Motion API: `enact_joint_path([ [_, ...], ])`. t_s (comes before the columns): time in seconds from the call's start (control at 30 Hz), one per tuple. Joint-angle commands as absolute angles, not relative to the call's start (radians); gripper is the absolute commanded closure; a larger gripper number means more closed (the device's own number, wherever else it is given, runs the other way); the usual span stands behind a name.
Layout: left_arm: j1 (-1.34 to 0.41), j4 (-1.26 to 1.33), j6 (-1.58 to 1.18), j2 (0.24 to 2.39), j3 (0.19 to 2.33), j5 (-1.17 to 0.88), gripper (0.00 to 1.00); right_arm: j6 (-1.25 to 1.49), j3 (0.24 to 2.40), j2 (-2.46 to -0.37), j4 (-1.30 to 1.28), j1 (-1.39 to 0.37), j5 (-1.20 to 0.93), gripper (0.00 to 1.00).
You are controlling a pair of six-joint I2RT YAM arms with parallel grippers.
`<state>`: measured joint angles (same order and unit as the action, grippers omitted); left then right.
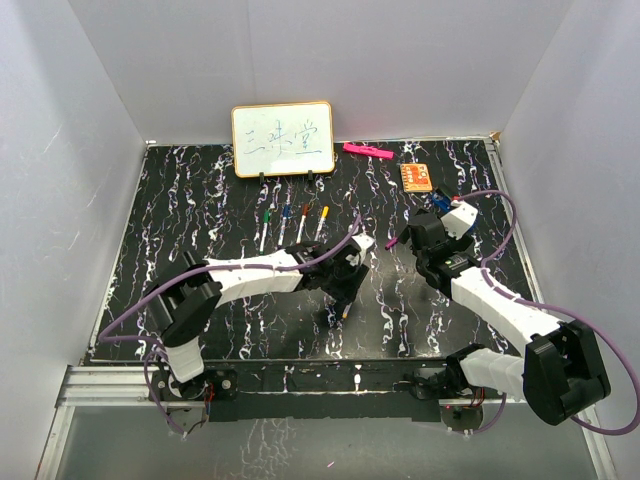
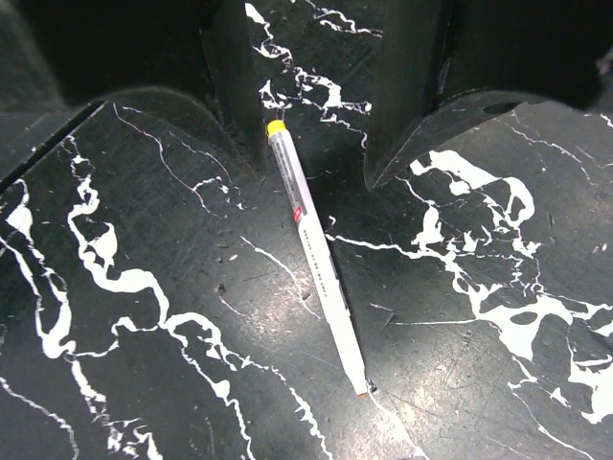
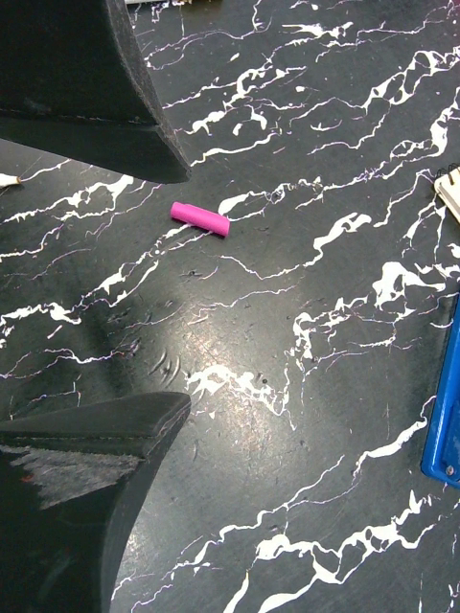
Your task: Insert the pens into the pen caps
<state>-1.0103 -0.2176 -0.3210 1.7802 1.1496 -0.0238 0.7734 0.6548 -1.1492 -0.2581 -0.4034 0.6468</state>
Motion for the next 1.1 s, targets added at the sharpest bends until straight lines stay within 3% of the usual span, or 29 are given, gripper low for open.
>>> enact_joint_path([
  [0.0, -1.017, -0.25, -0.309, 1.806, 1.184, -0.023, 0.56, 0.795, 0.654, -1.144, -0.224, -0.397, 0.647, 0.13],
  [0.57, -1.019, -0.233, -0.33, 1.902, 1.208, 0.041, 0.56, 0.798, 0.628, -1.161, -0.175, -0.394, 0.617, 0.15],
  [1.07, -1.019, -0.533, -0.386, 2.054, 1.253, 0.259, 0.65, 0.798, 0.633, -1.169, -0.163, -0.387, 0.617, 0.15],
])
